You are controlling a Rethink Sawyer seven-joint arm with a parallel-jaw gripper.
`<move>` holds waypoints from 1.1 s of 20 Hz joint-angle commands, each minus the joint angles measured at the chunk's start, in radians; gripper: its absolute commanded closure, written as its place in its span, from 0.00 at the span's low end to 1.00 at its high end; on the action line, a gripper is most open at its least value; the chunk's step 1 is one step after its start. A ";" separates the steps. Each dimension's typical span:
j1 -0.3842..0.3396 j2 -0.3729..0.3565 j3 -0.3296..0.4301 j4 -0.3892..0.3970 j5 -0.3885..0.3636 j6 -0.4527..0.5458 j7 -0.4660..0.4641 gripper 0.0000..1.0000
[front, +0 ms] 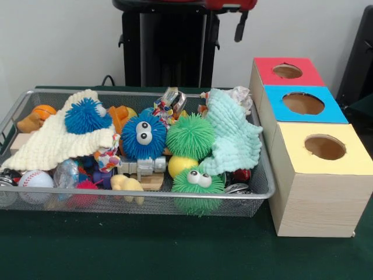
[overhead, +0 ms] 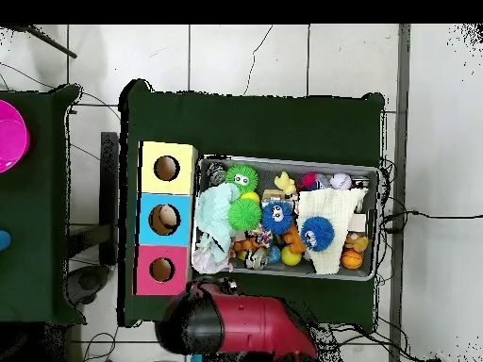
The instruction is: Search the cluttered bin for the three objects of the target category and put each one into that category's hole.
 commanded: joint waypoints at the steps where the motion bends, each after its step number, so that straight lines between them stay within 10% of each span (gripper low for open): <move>1: -0.064 0.106 0.081 -0.161 -0.157 -0.043 -0.082 0.00; 14: -0.186 0.108 0.188 -0.164 -0.262 -0.017 -0.074 0.00; 22: -0.243 0.224 0.184 -0.126 -0.364 -0.182 -0.016 0.00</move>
